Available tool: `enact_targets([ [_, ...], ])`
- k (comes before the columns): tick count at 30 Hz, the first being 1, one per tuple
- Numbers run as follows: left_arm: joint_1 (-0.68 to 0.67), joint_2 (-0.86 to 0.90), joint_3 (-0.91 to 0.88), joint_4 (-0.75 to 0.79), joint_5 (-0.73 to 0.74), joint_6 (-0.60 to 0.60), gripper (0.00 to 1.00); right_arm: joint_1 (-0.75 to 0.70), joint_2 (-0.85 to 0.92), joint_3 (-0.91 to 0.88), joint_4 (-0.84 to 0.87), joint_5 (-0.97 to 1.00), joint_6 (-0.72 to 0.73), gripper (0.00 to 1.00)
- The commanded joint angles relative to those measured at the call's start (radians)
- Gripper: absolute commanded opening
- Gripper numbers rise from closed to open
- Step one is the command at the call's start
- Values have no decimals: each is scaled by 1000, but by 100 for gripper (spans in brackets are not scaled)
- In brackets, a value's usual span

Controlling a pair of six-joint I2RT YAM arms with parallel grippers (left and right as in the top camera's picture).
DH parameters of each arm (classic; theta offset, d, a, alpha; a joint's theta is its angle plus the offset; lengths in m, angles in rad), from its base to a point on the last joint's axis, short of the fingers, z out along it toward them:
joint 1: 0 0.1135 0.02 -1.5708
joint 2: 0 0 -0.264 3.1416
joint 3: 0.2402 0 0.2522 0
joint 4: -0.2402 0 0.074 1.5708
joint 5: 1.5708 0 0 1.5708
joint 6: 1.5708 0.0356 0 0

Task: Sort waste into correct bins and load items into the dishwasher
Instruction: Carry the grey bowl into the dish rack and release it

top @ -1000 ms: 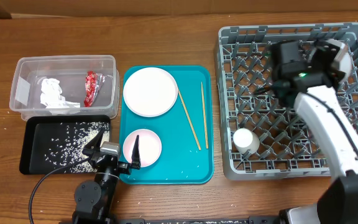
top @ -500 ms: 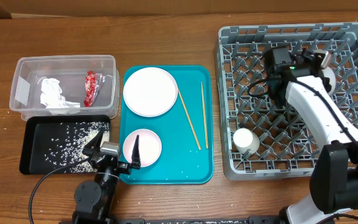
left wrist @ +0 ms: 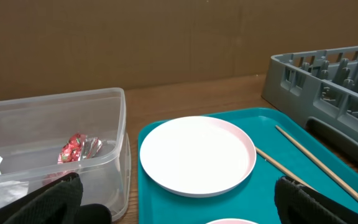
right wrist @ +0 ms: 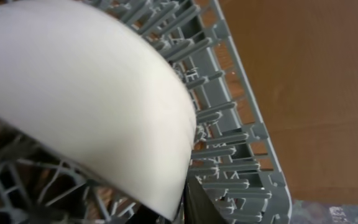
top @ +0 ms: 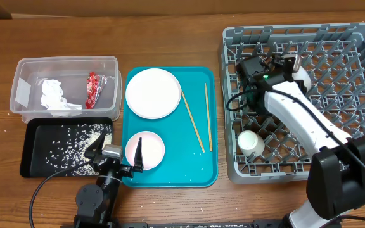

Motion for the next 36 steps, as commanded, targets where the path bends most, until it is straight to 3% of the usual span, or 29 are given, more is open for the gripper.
enact_targets([
  [1,5,-5,-3,-2,-7,-8,100,37,12,13,-4,-40,5,11],
  [4,5,-5,-3,-2,-7,-8,100,57,12,13,-5,-40,5,17],
  [12,5,-5,-3,-2,-7,-8,100,63,12,14,-6,-40,20,20],
  [17,5,-5,-3,-2,-7,-8,100,63,-5,15,-5,-40,20,48],
  [26,5,-5,-3,-2,-7,-8,100,63,-164,15,6,-84,20,58],
  [34,5,-5,-3,-2,-7,-8,100,63,-390,15,23,-415,20,59],
  [35,5,-5,-3,-2,-7,-8,100,63,-418,15,36,-470,20,64],
  [36,5,-5,-3,-2,-7,-8,100,63,-447,15,59,-558,20,80],
])
